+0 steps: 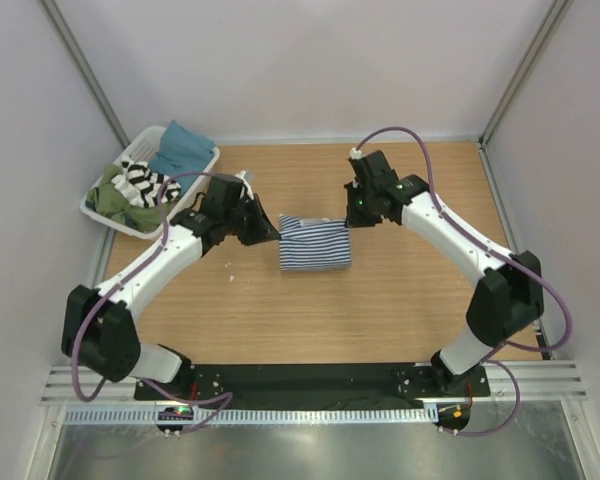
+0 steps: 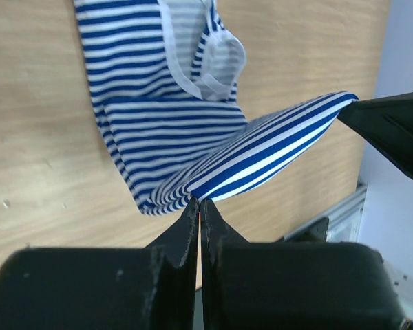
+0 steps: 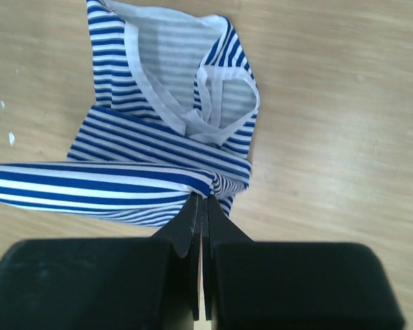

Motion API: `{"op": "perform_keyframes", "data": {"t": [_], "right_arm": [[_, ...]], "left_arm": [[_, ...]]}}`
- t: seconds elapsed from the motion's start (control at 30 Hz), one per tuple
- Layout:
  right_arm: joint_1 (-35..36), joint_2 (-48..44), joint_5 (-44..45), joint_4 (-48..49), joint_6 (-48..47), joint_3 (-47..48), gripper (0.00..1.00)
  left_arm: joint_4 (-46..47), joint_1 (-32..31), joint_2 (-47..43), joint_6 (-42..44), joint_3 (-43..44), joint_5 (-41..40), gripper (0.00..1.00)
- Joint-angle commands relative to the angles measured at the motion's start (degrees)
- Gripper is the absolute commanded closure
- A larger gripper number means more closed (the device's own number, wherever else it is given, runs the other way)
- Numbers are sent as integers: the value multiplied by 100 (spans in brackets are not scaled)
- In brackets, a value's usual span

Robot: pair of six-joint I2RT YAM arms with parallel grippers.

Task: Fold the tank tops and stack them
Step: Fold the tank top

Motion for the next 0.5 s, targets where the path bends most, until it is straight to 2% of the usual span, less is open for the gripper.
{"op": "perform_keyframes", "data": {"t": [0.0,0.17,0.37,0.47], "right_arm": [[-456,600,-380,286,-251,758,99],[-853,1899,-591,417,-181,1638,99],[-1222,3130,-653,725,-40,2711,99],[-1406,3746,-583,594,48,3727,99]], "left_arm": [[308,318,618,212,564,229,100],[781,775,1777,186,1328,361,100],[835,960,3263,257,2945,449,100],[950,1092,4282,46,3841,545,100]]}}
